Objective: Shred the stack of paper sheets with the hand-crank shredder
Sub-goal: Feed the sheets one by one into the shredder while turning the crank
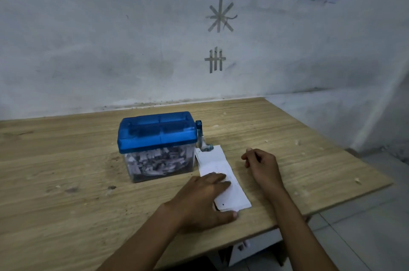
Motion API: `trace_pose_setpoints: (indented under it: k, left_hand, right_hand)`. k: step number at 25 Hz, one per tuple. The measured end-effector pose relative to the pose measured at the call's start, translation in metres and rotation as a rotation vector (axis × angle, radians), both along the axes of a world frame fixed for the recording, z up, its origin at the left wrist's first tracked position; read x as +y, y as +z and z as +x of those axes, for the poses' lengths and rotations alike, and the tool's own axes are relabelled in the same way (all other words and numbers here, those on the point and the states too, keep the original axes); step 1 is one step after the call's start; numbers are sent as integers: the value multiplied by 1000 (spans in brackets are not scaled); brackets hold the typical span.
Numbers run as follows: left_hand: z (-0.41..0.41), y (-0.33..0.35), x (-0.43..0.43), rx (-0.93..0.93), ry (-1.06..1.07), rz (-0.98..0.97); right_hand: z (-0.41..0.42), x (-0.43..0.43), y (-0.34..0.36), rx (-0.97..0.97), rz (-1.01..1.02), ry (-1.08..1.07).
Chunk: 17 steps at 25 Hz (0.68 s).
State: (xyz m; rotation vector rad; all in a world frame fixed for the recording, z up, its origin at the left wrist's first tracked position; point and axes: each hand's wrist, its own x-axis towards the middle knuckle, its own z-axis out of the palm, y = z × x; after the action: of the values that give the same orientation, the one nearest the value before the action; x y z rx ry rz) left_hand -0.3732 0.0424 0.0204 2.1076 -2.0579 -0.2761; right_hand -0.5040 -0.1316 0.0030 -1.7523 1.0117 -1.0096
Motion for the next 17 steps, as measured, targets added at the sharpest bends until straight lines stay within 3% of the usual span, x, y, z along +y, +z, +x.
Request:
trace_pose_setpoints:
  k: [9,13,17]
  left_hand:
    - [-9,-12,-4,264,52,-115]
    - [-21,-7,-3,326,212,-275]
    - [-25,-4,-9,403,344,-283]
  right_hand:
    - [-5,0,-1,-33,25,6]
    - [-5,1,1,-27,32,-6]
    - [-6,2,2,-19,27,-11]
